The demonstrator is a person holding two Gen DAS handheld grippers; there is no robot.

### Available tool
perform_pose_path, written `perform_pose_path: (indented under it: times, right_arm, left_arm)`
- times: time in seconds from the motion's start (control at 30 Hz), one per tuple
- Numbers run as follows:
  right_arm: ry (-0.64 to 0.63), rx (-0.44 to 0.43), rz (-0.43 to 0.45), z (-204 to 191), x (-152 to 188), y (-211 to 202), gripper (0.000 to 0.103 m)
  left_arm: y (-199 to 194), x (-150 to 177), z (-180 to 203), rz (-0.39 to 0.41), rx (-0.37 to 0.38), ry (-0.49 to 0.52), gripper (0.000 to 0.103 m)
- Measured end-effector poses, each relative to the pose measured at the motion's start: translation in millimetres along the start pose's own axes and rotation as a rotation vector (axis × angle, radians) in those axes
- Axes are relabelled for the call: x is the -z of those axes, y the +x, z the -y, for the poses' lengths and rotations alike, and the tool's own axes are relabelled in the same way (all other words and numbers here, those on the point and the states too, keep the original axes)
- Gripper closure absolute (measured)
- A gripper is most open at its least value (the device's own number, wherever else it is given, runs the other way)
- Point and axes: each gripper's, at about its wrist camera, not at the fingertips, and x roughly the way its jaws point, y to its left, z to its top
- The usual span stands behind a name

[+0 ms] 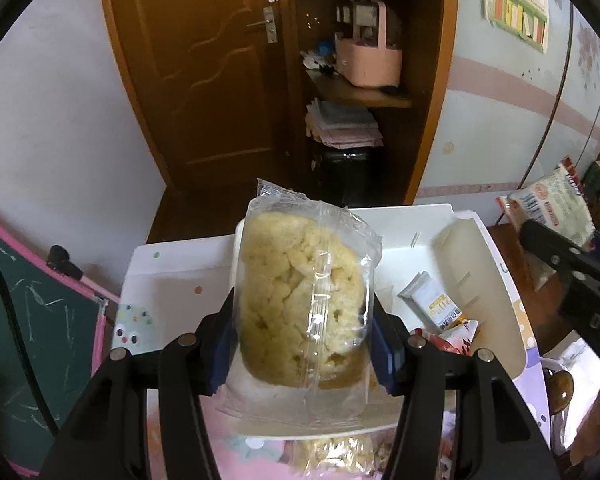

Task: Organize snacks
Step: 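Carry both packs over the white basket and open both tools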

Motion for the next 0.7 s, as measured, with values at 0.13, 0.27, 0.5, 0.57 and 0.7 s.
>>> perform_pose_path:
  times: [0.13,0.27,0.5,0.57,0.7]
  right_arm:
    - [0.013,-0.003,-0.056,-1,3,27,0.054]
    - [0.023,-0.047,-0.114,-3,8,47,0.051]
    - [0.002,-0.034,-0.118,-7,13,45,0.036]
    - [0.0,-0.032,-0.114,-6,13,40,0.035]
    - [0.012,-0.032,-0.118,-3,13,28,0.035]
  left_arm:
    - [22,2,6,-0.02,0.004,0.006,0.048]
    - [40,5,14,-0.034,0.005,0.013,0.032]
    - [43,8,5,-0.035,0.025,-0.019,0.008]
    - [39,10,2,-0.034,0.021,-0.026,0.008]
    - [28,14,-3,-0.037,0.017,-0.034,0.008]
